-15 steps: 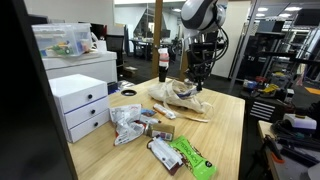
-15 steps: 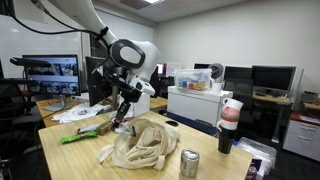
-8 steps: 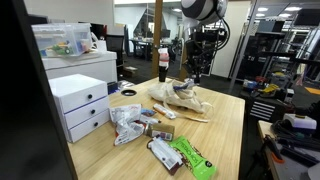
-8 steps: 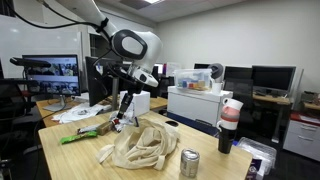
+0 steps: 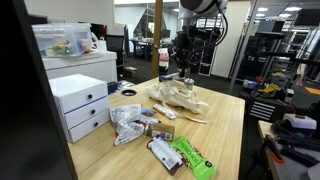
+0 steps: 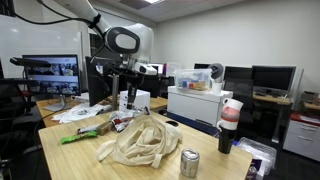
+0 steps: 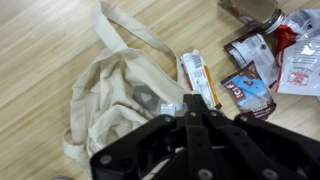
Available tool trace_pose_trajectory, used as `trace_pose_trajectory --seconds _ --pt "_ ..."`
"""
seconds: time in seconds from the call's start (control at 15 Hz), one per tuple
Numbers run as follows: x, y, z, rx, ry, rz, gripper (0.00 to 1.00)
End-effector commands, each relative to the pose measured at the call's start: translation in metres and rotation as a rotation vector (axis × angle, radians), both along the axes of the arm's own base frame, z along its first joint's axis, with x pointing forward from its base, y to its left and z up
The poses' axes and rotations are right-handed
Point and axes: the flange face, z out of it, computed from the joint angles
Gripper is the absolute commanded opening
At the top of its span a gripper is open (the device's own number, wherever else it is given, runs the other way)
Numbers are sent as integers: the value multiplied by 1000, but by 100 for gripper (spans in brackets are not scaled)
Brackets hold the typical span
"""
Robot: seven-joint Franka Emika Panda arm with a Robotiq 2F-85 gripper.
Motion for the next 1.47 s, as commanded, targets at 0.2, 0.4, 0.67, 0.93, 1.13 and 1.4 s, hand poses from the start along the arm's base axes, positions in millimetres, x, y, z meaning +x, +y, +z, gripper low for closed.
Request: trace_pose_trajectory --seconds 0.2,0.4,0.67,0.93,1.13,1.4 --pt "2 35 25 19 -97 59 0" --pt "19 52 15 -9 -141 80 0" --pt "43 81 -9 -55 -213 108 0" --pt "60 103 -42 -87 -257 132 0" --pt "65 112 -61 -100 -264 142 0" --pt "64 120 -78 -114 -251 162 0"
